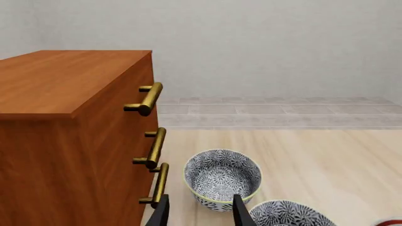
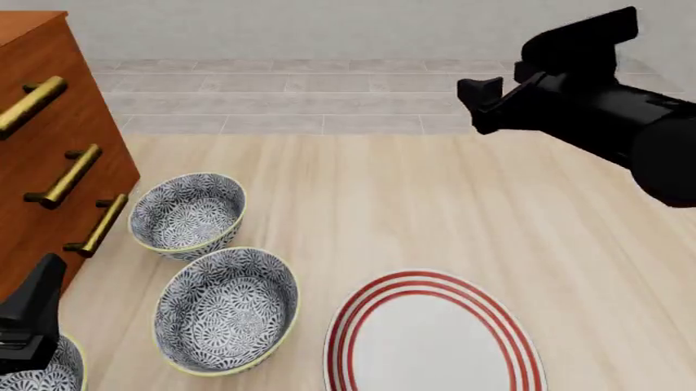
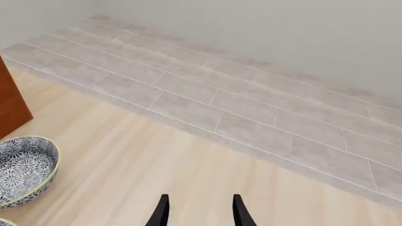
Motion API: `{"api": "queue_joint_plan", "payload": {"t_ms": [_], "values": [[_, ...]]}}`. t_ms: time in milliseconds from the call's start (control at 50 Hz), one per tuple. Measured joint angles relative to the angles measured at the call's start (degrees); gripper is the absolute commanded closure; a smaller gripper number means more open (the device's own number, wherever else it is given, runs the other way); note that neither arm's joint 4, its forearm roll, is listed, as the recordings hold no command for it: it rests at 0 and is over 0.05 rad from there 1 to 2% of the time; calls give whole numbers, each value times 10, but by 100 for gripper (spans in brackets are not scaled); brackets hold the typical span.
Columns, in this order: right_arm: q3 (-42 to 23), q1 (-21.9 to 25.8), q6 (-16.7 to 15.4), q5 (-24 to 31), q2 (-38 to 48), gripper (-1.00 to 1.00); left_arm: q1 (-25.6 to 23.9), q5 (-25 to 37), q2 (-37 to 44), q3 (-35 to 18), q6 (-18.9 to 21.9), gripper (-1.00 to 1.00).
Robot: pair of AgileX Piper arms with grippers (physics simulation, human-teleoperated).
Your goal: Pick up the bowl and put it in the front on the plate.
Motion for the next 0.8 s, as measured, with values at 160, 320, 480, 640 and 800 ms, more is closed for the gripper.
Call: {"api": "queue_joint_plan", "payload": {"t_ms": [160, 320, 480, 640, 800], "values": [[-43, 24, 5, 20, 38, -100, 0, 0, 0, 0, 0, -100], [-86, 47, 7, 45, 74, -100, 0, 0, 0, 0, 0, -100], [-127, 68, 9, 71, 106, -100, 0, 0, 0, 0, 0, -100], [-167, 83, 10, 94, 135, -100, 0, 0, 0, 0, 0, -100], [-205, 95, 11, 116, 165, -100, 0, 0, 0, 0, 0, -100]]}}
